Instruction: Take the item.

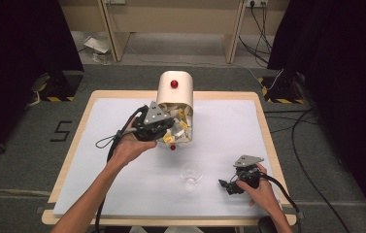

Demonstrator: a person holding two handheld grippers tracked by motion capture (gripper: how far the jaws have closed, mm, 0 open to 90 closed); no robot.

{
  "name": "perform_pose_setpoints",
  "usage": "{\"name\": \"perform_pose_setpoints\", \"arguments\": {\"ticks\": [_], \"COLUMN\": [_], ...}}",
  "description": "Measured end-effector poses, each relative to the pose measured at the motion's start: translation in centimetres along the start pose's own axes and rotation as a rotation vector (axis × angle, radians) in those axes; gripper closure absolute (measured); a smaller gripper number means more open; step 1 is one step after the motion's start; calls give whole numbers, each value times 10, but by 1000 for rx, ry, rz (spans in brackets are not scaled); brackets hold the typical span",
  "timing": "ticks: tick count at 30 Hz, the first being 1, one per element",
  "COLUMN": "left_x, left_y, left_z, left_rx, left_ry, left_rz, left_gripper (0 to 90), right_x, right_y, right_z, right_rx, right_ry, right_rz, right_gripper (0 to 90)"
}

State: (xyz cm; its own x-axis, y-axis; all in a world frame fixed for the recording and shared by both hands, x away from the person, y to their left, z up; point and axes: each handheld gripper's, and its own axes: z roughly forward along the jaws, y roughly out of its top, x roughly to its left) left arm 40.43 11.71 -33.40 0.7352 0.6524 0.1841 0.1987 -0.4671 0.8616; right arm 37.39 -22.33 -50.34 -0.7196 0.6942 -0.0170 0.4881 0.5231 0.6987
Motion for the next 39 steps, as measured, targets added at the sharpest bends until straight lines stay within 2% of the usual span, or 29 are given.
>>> {"name": "perform_pose_setpoints", "arguments": {"ticks": [7, 14, 25, 39], "left_x": [-12, -17, -31, -54], "left_y": [-7, -12, -22, -34], "left_z": [-9, -10, -11, -16], "left_rx": [-22, -38, -55, -55], "left_ry": [-38, -68, -105, -149], "left_rz": [2, -21, -31, -2], "left_gripper": [860, 859, 859, 859], "right_x": [0, 0, 0, 0], "right_y": [0, 0, 0, 0], "right_z": [0, 0, 0, 0], "right_rx": [0, -1, -1, -1], "right_ry": [0, 0, 0, -1], "right_rz": [-1, -1, -3, -3], "right_gripper": [4, 3, 4, 4]}}
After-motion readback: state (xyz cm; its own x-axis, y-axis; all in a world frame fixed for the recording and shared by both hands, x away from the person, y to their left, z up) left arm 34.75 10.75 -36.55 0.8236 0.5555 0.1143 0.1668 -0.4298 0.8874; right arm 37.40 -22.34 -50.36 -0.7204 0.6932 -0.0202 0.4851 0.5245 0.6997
